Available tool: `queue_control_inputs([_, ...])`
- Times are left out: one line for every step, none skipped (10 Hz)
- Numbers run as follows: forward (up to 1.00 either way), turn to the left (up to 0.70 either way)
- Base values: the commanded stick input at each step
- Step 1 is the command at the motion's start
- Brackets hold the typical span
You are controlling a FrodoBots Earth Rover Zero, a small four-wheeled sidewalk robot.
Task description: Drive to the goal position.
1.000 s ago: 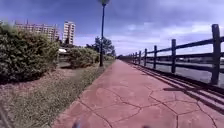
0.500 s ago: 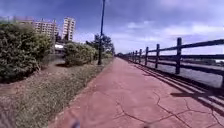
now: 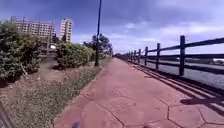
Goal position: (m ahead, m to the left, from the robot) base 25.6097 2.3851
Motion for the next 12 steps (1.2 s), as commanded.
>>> queue_control_inputs([0.70, 0.00])
queue_control_inputs([0.70, 0.00])
queue_control_inputs([0.70, 0.00])
queue_control_inputs([0.70, 0.00])
queue_control_inputs([0.70, 0.00])
queue_control_inputs([0.70, 0.00])
queue_control_inputs([0.70, 0.00])
queue_control_inputs([0.70, 0.00])
queue_control_inputs([0.70, 0.00])
queue_control_inputs([0.70, 0.00])
queue_control_inputs([0.70, 0.00])
queue_control_inputs([0.70, 0.00])
